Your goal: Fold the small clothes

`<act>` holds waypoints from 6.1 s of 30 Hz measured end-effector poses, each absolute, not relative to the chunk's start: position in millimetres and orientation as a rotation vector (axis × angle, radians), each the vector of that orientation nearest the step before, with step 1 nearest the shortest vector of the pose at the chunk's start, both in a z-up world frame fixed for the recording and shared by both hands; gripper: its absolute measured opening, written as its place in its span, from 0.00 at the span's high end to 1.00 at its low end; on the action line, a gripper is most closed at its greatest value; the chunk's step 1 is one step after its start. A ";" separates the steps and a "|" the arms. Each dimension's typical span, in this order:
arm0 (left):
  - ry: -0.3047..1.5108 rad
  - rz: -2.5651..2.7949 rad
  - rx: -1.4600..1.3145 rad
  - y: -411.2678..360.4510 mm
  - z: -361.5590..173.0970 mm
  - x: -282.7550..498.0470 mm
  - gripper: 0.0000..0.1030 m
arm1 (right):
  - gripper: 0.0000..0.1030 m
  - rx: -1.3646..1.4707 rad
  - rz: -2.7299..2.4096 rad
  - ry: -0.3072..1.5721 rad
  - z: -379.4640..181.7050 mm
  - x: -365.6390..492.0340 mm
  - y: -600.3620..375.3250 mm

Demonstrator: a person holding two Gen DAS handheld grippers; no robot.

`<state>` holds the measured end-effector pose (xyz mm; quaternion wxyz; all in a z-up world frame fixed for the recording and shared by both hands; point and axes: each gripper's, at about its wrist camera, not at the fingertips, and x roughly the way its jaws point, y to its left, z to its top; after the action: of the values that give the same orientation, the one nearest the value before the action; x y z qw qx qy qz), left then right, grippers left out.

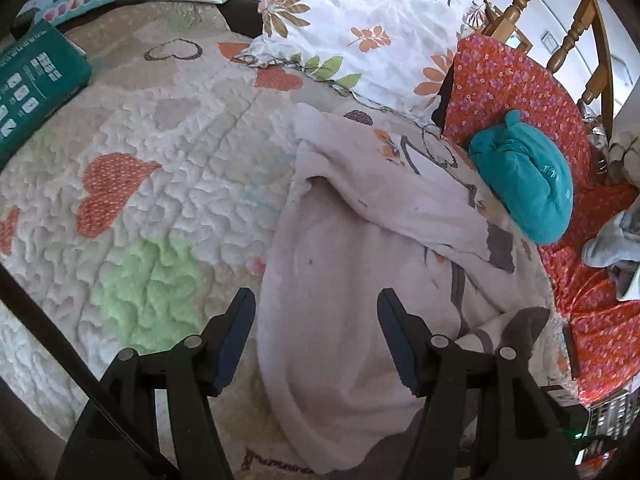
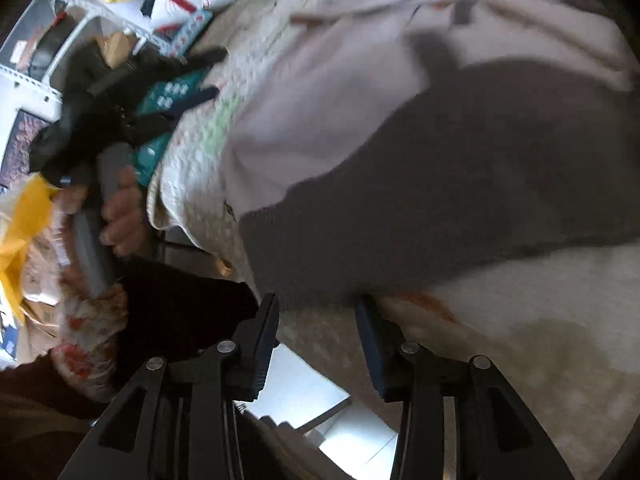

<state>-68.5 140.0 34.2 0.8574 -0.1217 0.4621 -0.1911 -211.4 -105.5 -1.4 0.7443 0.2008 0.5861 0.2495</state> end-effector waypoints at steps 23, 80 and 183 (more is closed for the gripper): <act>0.901 -0.483 -0.244 133.6 54.8 -41.9 0.31 | 0.56 0.634 0.313 1.107 61.9 15.3 -148.1; 1.032 -0.287 0.174 73.1 39.2 60.6 0.31 | 0.54 0.217 -0.051 0.829 114.9 -59.8 -286.9; 1.053 -0.211 0.205 91.2 6.9 30.6 0.95 | 0.34 0.399 -0.265 0.944 88.3 -144.6 -355.9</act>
<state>30.6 91.2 6.9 0.8542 0.0976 0.5008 -0.1004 -144.6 -355.9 88.3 0.8631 0.1903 0.4504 -0.1266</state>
